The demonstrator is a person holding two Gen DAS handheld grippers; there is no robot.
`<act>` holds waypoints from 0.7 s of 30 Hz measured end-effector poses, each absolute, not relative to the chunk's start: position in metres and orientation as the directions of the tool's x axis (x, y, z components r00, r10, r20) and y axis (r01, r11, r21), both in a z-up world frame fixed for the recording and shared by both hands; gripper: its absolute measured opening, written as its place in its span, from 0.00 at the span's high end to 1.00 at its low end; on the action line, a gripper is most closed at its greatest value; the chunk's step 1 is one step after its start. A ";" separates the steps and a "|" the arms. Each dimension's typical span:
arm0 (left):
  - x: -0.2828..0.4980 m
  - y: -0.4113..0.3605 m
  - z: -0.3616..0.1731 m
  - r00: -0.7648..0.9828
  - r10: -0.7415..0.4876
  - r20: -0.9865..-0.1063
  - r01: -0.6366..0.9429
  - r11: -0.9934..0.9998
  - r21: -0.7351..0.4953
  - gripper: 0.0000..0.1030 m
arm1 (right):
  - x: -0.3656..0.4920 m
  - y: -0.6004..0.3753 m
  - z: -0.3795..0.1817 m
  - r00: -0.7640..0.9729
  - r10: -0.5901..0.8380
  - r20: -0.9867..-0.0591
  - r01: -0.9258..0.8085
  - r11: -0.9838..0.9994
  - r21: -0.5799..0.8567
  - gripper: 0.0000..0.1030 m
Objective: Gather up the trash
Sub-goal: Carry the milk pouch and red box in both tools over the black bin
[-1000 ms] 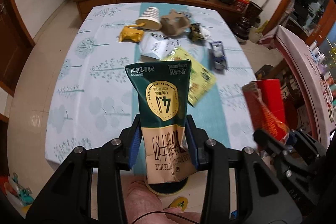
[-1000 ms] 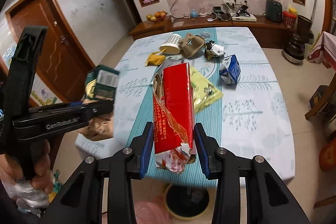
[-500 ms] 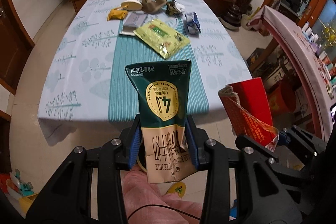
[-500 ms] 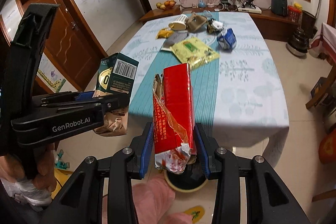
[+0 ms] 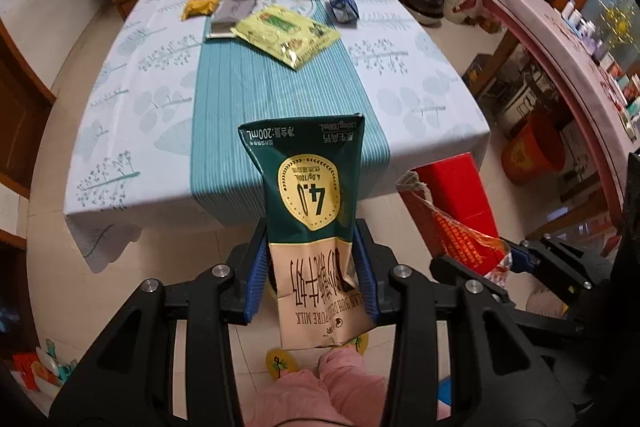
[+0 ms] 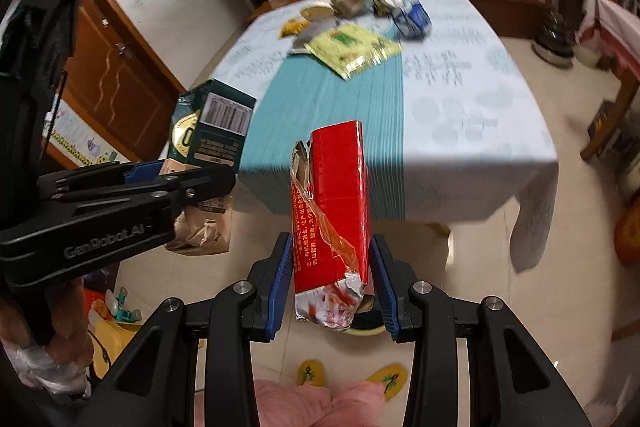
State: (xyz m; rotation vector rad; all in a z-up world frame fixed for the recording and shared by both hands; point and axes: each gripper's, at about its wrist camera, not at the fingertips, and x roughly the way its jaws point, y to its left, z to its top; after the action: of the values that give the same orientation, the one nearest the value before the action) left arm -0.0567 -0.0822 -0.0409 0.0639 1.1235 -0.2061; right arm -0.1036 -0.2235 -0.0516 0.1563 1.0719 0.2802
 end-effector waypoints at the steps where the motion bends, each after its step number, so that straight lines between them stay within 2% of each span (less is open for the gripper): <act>1: -0.057 -0.082 -0.046 0.409 -0.135 -0.903 0.203 0.978 -0.054 0.65 | -0.105 -0.223 -0.058 0.441 0.298 -0.847 -0.139 0.955 0.263 0.63; 7: -0.059 -0.076 -0.097 0.368 -0.150 -0.918 0.250 0.966 -0.058 0.65 | -0.117 -0.221 -0.121 0.394 0.262 -0.881 -0.029 0.961 0.273 0.63; 21: -0.054 -0.041 -0.285 0.272 -0.164 -0.948 0.209 0.972 -0.108 0.65 | -0.125 -0.207 -0.321 0.269 0.201 -0.942 0.132 0.961 0.243 0.62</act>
State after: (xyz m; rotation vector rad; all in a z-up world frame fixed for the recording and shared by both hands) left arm -0.0539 -0.0413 -0.2854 0.0410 1.2713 -0.2516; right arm -0.1249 -0.2070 -0.3210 0.2975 1.3030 0.0475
